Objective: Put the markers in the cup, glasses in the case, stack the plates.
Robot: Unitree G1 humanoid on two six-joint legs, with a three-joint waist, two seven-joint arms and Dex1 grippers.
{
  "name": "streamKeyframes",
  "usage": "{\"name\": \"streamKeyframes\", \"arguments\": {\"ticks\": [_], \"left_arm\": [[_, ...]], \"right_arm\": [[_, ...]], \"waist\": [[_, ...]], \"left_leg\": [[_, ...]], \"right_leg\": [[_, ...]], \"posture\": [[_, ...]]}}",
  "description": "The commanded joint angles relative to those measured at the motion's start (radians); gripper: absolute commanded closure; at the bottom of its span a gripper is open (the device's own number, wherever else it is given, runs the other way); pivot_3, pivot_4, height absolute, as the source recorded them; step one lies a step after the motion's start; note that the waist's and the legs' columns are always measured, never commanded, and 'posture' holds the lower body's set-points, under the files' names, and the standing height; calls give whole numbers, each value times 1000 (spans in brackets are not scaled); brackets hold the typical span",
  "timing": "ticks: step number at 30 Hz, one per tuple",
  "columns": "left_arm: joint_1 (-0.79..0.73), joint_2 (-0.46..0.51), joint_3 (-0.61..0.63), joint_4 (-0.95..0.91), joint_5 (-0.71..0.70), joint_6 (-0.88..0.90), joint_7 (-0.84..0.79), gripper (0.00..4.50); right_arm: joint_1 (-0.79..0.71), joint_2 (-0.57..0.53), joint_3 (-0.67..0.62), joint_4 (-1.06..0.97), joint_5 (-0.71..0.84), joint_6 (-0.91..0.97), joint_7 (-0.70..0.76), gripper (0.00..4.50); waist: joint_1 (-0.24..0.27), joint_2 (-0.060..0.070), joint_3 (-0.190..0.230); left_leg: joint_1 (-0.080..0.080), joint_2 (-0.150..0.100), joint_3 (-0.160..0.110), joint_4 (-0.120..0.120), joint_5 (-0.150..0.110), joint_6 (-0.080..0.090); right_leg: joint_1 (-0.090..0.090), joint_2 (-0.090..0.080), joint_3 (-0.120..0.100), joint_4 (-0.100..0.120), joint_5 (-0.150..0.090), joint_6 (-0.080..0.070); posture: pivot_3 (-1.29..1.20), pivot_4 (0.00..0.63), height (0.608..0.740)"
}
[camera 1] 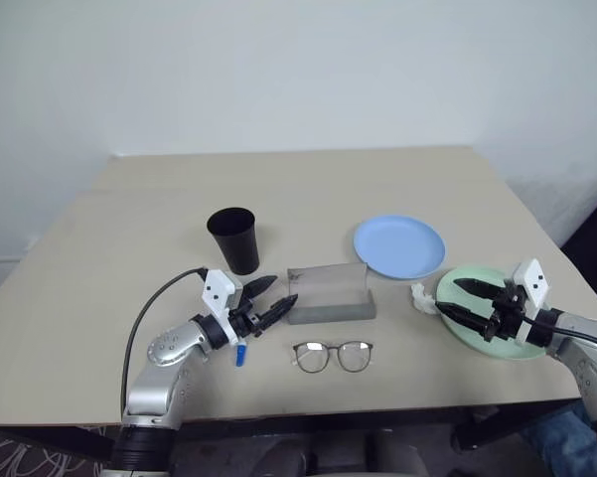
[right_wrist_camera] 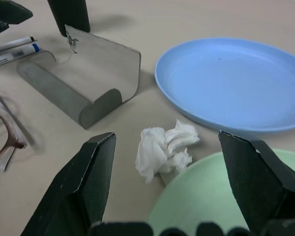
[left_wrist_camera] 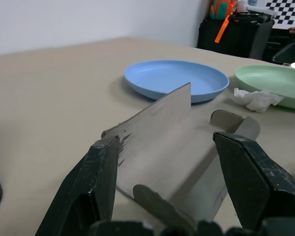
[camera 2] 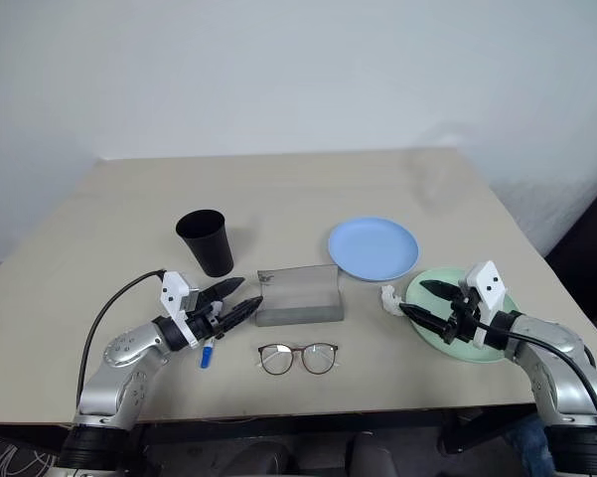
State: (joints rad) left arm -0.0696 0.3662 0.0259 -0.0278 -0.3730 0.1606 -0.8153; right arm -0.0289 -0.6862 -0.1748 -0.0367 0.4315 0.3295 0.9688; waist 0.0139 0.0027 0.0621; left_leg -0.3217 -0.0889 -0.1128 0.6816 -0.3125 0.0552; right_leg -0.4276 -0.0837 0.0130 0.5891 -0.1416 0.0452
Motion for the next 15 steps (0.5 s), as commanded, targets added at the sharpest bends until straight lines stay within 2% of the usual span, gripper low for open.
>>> {"name": "streamKeyframes", "arguments": {"ticks": [1,15], "left_arm": [[-37,-2,10,3,-11,-31,-8,1307],[-47,-18,-21,-8,-3,-34,-21,1307]], "right_arm": [[-7,-32,-41,-49,12,5,-6,880],[137,-182,-51,-66,-14,-29,116,880]], "waist": [[0,0,0],[-1,-1,0]], "left_leg": [[0,0,0,0,0,0],[-2,1,2,1,0,0]], "right_leg": [[0,0,0,0,0,0],[2,0,1,0,0,0]], "posture": [[0,0,740],[0,0,740]]}}
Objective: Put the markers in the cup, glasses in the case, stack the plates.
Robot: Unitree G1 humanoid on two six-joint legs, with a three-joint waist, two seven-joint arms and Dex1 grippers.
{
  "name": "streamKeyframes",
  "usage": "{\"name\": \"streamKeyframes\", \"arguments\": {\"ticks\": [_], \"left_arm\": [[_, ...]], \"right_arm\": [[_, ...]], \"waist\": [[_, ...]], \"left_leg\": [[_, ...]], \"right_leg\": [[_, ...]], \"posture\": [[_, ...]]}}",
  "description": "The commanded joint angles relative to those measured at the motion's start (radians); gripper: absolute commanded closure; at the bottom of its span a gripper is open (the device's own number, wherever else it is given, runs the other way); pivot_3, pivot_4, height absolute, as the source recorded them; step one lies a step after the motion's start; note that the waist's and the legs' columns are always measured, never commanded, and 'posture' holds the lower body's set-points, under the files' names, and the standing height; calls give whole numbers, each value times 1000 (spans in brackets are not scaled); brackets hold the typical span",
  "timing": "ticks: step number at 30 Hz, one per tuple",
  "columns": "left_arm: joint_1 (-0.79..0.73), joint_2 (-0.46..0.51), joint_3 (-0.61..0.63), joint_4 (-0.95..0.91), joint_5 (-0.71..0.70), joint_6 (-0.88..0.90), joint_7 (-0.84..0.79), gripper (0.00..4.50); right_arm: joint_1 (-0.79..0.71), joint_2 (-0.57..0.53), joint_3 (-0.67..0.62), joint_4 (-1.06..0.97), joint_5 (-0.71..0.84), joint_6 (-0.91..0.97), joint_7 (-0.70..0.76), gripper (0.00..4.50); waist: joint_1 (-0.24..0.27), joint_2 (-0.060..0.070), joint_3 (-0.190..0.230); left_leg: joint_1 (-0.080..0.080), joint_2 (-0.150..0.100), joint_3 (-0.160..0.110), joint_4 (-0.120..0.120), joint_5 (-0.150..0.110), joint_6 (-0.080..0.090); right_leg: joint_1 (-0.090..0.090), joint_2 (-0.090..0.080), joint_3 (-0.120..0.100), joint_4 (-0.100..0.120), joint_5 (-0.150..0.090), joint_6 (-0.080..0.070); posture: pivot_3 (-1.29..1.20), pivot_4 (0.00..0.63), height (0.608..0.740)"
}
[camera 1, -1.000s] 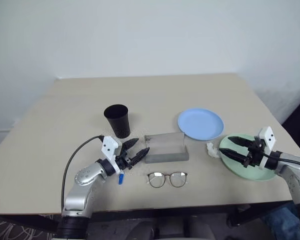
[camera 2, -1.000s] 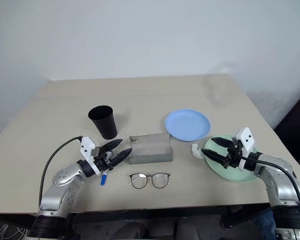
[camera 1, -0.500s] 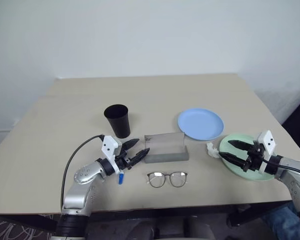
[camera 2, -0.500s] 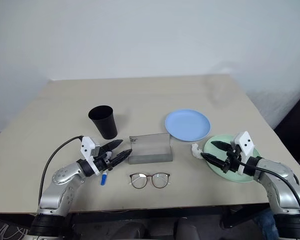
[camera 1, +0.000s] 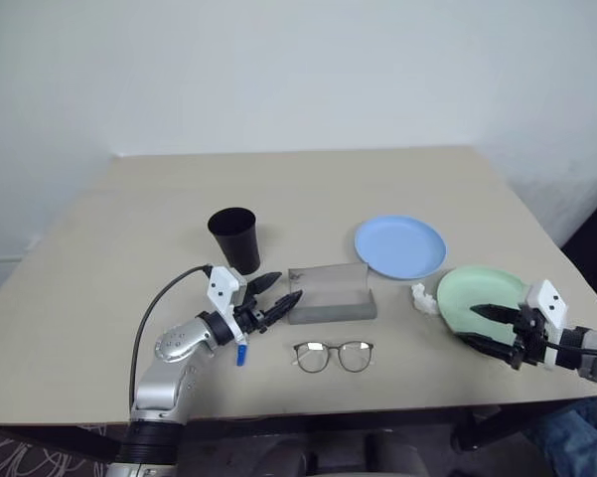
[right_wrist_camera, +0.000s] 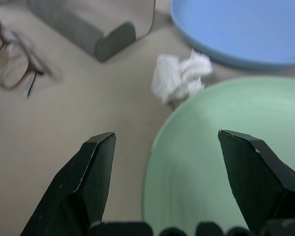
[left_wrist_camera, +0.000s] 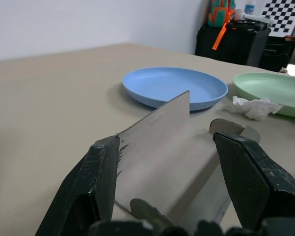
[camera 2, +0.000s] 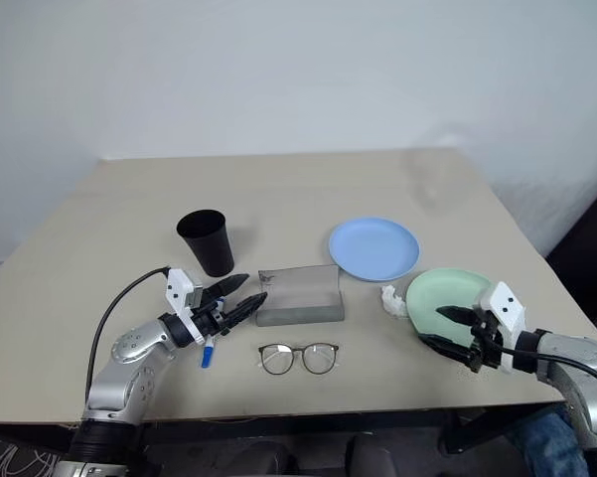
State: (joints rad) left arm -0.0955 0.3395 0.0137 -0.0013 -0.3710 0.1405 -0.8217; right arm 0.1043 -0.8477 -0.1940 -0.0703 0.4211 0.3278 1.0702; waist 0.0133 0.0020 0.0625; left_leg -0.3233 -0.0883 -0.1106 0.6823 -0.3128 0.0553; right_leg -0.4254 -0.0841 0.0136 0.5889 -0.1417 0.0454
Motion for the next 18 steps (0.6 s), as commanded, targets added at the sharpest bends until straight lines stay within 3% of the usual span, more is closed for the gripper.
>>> {"name": "streamKeyframes", "arguments": {"ticks": [1,18], "left_arm": [[-19,12,-13,-40,-4,-12,-20,1307],[-41,24,-152,-115,-11,41,-147,1307]], "right_arm": [[6,-21,-29,-34,-7,-31,14,880],[30,11,20,-58,-77,-36,-52,880]], "waist": [[0,0,0],[1,0,0]], "left_leg": [[0,0,0,0,0,0],[0,1,2,0,0,0]], "right_leg": [[1,0,0,0,0,0],[0,0,1,0,0,0]], "posture": [[0,0,740],[0,0,740]]}}
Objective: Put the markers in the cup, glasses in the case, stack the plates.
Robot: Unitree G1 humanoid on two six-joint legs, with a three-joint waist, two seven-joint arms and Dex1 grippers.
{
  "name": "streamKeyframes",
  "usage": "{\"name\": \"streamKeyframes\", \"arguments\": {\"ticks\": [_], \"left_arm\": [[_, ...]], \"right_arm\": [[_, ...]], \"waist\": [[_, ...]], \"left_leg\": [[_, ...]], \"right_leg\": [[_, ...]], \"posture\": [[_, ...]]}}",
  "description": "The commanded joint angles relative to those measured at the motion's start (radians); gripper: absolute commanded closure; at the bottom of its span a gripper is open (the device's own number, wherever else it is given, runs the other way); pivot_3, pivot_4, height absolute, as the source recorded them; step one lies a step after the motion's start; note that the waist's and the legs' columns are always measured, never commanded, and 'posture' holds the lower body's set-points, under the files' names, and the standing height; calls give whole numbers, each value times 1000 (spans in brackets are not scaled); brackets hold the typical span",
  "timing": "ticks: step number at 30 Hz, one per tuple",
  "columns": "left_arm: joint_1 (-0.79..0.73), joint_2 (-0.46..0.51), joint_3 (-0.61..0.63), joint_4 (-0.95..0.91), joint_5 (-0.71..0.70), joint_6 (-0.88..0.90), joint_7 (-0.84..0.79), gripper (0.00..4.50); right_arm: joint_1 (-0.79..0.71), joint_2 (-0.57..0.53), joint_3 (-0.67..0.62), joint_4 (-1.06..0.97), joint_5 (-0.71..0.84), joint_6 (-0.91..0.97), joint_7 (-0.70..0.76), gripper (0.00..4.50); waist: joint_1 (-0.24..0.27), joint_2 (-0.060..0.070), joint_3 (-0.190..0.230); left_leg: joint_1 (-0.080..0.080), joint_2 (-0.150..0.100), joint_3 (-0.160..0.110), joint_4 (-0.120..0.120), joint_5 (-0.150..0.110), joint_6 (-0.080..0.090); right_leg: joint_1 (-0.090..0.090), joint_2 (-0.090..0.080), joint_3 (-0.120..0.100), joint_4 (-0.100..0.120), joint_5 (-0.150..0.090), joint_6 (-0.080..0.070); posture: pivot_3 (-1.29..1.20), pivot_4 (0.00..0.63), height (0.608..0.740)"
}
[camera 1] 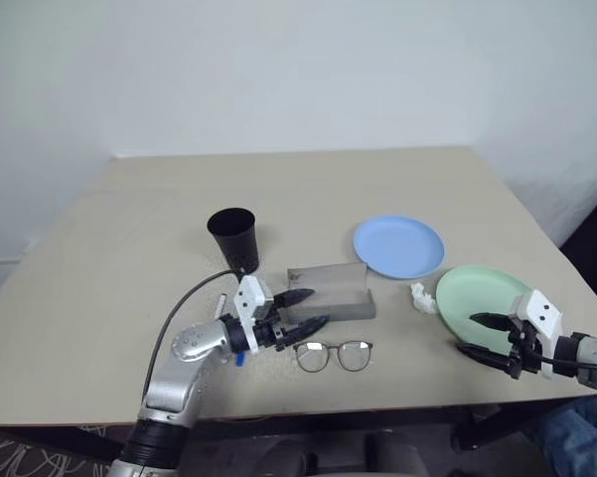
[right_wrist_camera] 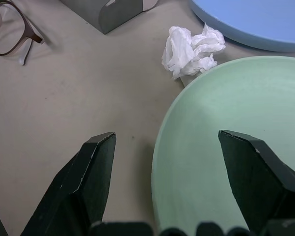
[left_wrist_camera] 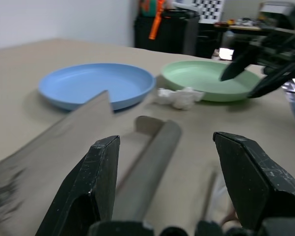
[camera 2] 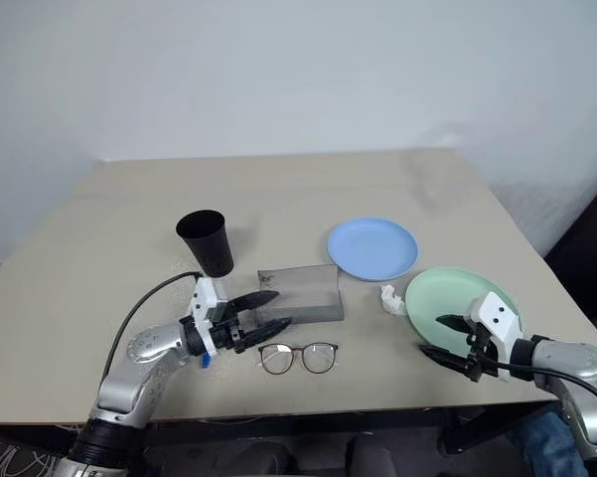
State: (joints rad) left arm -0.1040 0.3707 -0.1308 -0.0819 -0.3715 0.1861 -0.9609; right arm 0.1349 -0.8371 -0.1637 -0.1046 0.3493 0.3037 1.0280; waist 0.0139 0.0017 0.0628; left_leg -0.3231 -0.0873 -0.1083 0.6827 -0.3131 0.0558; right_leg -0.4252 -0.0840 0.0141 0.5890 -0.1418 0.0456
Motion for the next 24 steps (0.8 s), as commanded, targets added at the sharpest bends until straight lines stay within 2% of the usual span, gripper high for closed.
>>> {"name": "streamKeyframes", "arguments": {"ticks": [1,12,22,23,24], "left_arm": [[-37,-11,-14,-30,-10,-6,-7,1307],[-46,-38,-36,-6,3,-21,4,1307],[-51,-40,-33,3,8,-27,13,1265],[-51,-39,-33,3,8,-27,13,1265],[-51,-39,-33,3,8,-28,14,1265]], "right_arm": [[5,0,-8,-27,-10,-10,-13,880],[20,37,23,-32,-69,-36,-93,880],[-39,73,46,6,-87,-47,-132,4207],[-41,74,48,2,-87,-44,-135,4450],[-44,76,51,0,-87,-43,-138,4450]], "waist": [[0,0,0],[0,0,0],[0,0,0],[-2,-1,0],[-2,-2,0]], "left_leg": [[0,0,0,0,0,0],[0,0,1,0,0,0],[0,1,2,0,0,1],[0,0,2,0,0,1],[1,1,3,0,0,1]], "right_leg": [[0,0,0,0,0,0],[0,0,1,0,0,0],[0,0,1,0,0,0],[0,0,1,0,0,0],[0,0,1,0,0,0]], "posture": [[0,0,740],[0,0,740],[0,0,740],[0,0,740],[0,0,740]]}}
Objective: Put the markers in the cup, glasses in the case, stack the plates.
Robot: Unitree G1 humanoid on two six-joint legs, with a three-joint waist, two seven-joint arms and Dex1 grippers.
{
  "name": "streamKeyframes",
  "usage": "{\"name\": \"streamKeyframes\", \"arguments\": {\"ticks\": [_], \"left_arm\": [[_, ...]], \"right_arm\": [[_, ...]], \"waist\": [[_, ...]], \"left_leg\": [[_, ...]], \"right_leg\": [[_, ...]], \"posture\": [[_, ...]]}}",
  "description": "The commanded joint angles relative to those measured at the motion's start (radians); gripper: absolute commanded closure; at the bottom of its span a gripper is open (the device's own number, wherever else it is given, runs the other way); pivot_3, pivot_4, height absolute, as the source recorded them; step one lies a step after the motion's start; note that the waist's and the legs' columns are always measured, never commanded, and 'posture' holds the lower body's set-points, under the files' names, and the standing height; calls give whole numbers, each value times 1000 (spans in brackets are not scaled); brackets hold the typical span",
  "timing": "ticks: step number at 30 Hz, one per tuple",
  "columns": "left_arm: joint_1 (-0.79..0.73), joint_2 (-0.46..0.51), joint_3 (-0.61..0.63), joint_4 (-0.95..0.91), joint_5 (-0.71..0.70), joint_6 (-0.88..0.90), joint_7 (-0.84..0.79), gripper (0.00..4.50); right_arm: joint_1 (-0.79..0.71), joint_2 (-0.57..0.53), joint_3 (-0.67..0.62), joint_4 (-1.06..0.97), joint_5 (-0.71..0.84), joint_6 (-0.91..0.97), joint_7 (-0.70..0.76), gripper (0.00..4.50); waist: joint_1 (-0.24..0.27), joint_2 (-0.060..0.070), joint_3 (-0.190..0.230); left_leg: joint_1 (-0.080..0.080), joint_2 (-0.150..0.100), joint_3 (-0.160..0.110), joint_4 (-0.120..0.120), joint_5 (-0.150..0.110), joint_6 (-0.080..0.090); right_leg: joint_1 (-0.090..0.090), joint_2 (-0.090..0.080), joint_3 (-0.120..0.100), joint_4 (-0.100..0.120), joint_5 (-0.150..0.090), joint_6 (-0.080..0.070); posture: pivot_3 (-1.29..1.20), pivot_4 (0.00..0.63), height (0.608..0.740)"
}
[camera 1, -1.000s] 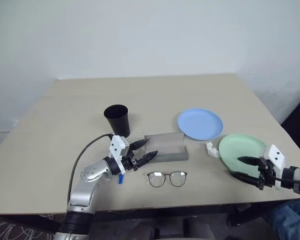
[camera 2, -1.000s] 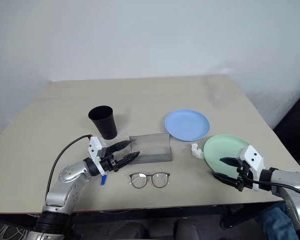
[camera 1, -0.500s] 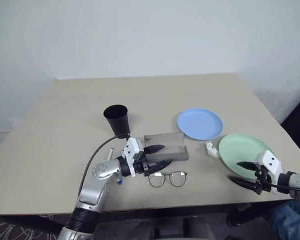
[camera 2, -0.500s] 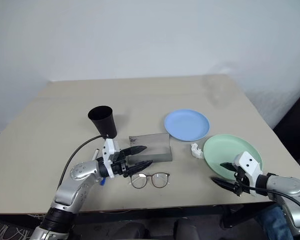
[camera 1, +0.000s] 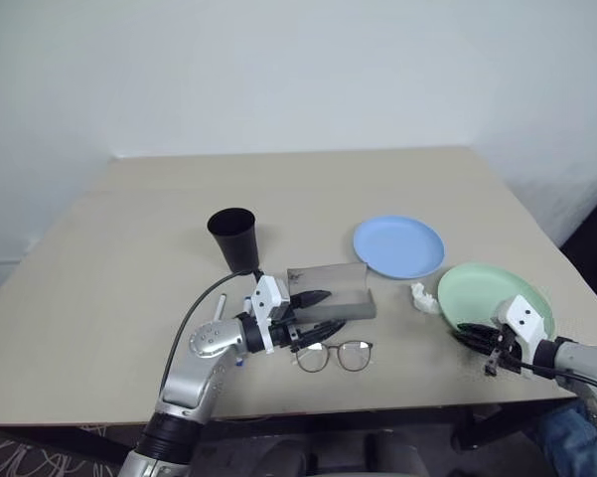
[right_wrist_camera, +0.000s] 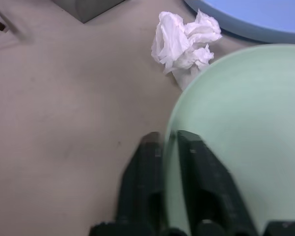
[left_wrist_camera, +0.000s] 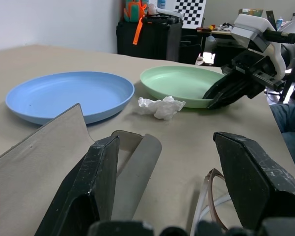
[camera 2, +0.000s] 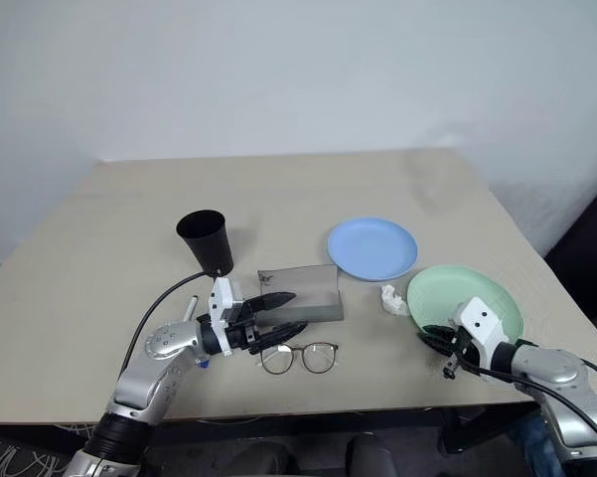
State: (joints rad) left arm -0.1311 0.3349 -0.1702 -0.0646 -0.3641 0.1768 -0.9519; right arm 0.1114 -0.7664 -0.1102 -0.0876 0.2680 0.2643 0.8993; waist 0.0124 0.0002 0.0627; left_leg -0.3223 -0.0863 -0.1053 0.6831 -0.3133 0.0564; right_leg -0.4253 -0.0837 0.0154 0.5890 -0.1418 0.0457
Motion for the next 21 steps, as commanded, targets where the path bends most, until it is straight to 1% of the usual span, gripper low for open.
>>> {"name": "streamKeyframes", "arguments": {"ticks": [1,8,15,21], "left_arm": [[-24,-3,7,-14,0,-18,6,1265],[-25,-5,6,-15,1,-20,14,1265],[-24,-6,5,-15,2,-23,21,1265],[-28,-14,2,-14,5,-25,25,1265]], "right_arm": [[-23,6,0,-19,-7,-4,-11,4450],[-57,9,7,18,-26,-27,-25,4450],[-89,5,-4,34,-43,-30,-45,4450],[-145,-2,-11,49,-58,-28,-80,4450]], "waist": [[0,-1,0],[0,0,0],[1,0,0],[1,0,0]], "left_leg": [[1,2,2,0,0,0],[2,7,11,0,-1,0],[2,7,12,1,0,1],[2,7,13,1,-1,2]], "right_leg": [[0,0,0,0,0,0],[-1,1,-1,-1,0,1],[-1,1,-1,-1,1,1],[-1,1,0,-1,1,1]], "posture": [[0,0,740],[0,0,740],[0,0,740],[0,0,740]]}}
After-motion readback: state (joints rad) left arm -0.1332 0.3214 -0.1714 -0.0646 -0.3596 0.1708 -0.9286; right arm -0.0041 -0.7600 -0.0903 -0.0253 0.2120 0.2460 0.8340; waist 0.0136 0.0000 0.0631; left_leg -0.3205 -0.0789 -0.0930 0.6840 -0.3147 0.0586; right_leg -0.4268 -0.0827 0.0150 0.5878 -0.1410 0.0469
